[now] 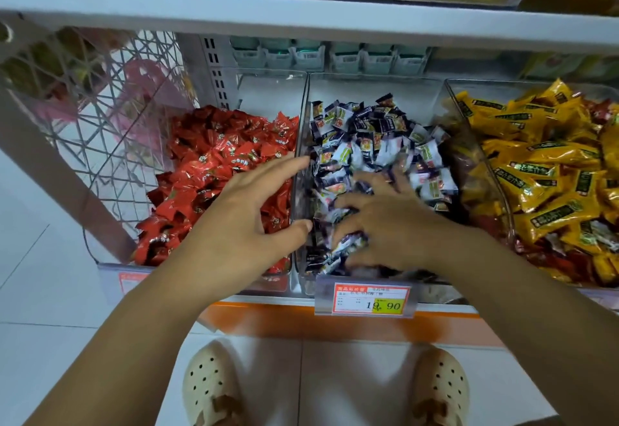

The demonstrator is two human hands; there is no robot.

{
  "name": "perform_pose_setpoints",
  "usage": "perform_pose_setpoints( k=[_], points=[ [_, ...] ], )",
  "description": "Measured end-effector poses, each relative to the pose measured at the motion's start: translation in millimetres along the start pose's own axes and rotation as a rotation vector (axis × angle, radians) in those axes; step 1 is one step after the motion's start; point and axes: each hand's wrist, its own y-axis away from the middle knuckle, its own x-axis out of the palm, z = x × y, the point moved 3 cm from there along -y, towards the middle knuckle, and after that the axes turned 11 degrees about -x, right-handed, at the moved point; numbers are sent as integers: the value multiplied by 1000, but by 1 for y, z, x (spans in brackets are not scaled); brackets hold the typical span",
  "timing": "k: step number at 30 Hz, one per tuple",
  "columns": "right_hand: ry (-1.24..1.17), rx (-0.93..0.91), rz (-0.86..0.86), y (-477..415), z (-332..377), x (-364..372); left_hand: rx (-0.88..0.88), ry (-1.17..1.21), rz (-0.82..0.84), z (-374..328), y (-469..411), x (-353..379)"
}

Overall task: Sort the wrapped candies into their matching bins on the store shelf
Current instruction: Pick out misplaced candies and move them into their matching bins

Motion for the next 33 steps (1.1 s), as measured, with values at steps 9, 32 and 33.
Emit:
perform_pose_setpoints(
  k=[9, 32, 33],
  points=[
    [5, 149, -128, 20, -28, -22, -42, 12, 45, -2, 3, -2],
    [38, -1, -232, -18, -3, 3, 8, 57, -19, 0, 2, 0],
    [18, 21, -263, -17, -6, 0, 7, 57, -16, 0, 2, 0]
  ],
)
